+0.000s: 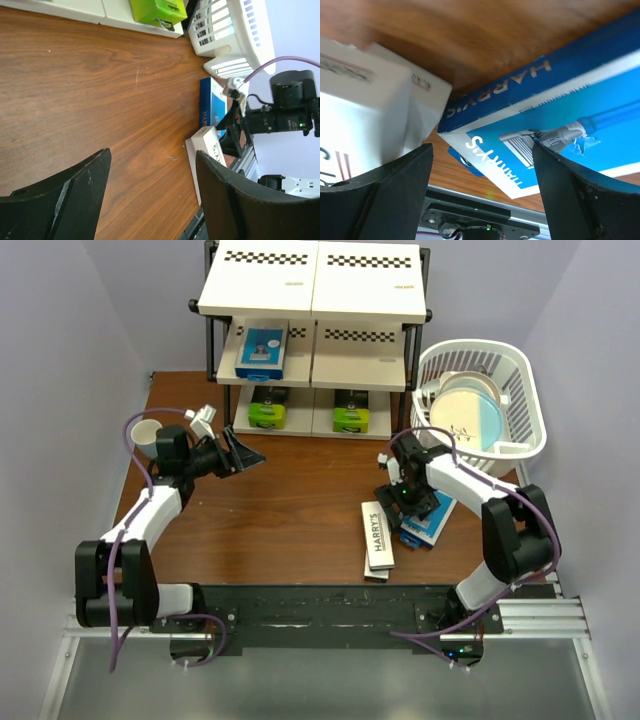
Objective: Place and organize the shaving razors onto the shelf
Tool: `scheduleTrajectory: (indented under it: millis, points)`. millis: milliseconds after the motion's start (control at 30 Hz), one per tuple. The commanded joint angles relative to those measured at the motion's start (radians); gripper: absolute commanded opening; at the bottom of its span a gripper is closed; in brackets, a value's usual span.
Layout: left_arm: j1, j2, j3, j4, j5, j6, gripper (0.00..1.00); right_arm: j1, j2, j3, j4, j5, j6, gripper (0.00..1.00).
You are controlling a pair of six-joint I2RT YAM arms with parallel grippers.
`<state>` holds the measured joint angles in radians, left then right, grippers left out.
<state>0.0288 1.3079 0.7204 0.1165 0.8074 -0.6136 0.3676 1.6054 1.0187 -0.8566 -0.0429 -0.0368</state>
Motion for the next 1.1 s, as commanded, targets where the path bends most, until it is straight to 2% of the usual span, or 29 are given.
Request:
scheduleTrajectory:
  millis: [0, 133, 233, 533, 733, 867, 1067]
  points:
    - [0.011, -0.078, -0.047, 0.071, -0.002, -0.011, 0.73, 0.027, 0.089, 0.02, 0.047, -0.152, 0.031, 0.83]
    - [0.039, -0.116, -0.085, 0.084, -0.022, -0.009, 0.73, 0.1, 0.172, 0.101, 0.067, -0.204, 0.017, 0.81]
    - [0.078, -0.133, -0.091, 0.068, -0.02, -0.014, 0.72, 0.215, 0.246, 0.206, 0.068, -0.221, -0.02, 0.81]
    - [0.147, -0.199, 0.0, -0.026, -0.039, 0.021, 0.71, 0.493, 0.447, 0.421, -0.013, -0.252, -0.133, 0.8]
    - [0.174, -0.3, -0.001, -0.178, -0.128, 0.066, 0.71, 0.629, 0.562, 0.579, -0.031, -0.264, -0.164, 0.8]
    - [0.198, -0.41, -0.024, -0.389, -0.322, 0.057, 0.73, 0.665, 0.559, 0.566, -0.055, -0.275, -0.201, 0.81]
    - [0.22, -0.493, 0.011, -0.563, -0.389, 0.066, 0.75, 0.668, 0.548, 0.56, -0.058, -0.327, -0.251, 0.81]
